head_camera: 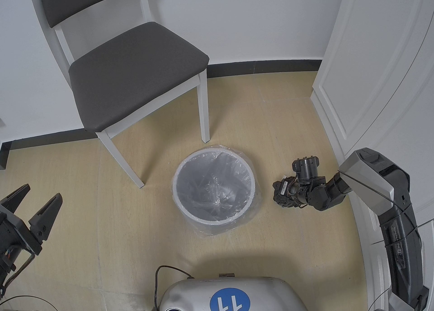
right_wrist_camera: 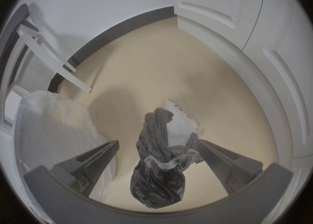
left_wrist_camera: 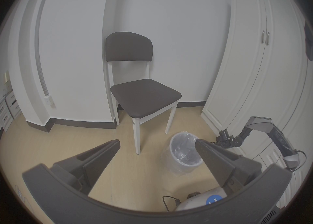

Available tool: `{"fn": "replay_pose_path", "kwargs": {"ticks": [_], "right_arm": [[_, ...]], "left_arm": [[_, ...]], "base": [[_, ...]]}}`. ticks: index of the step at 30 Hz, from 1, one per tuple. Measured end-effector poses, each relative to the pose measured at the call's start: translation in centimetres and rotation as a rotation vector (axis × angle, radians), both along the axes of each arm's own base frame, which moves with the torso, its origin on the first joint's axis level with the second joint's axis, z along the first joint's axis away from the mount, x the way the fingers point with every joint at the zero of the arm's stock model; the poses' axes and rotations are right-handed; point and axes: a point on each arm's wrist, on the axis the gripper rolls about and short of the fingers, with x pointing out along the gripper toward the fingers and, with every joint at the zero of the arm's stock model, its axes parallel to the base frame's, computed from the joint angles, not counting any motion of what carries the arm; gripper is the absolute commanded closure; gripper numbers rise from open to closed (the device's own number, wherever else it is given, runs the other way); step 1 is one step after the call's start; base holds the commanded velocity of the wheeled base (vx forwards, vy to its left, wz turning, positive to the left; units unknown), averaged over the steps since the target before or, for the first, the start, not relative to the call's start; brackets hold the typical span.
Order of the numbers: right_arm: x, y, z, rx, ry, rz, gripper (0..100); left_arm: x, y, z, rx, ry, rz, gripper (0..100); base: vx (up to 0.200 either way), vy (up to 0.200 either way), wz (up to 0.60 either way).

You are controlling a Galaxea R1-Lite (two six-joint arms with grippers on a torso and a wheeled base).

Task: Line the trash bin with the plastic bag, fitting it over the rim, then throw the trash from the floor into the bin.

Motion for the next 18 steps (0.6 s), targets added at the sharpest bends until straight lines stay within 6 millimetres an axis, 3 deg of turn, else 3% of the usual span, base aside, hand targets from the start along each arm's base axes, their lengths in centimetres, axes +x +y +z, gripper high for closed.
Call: {"fn": "replay_pose_path", "kwargs": {"ticks": [18], "right_arm": [[2.5, 0.6, -1.6, 0.097, 0.081, -0.098, 0]], "left_arm": [[-0.1, 0.0, -0.4, 0.006, 0.005, -0.004, 0]], "base": [[0.000, 0.000, 0.00]]}}
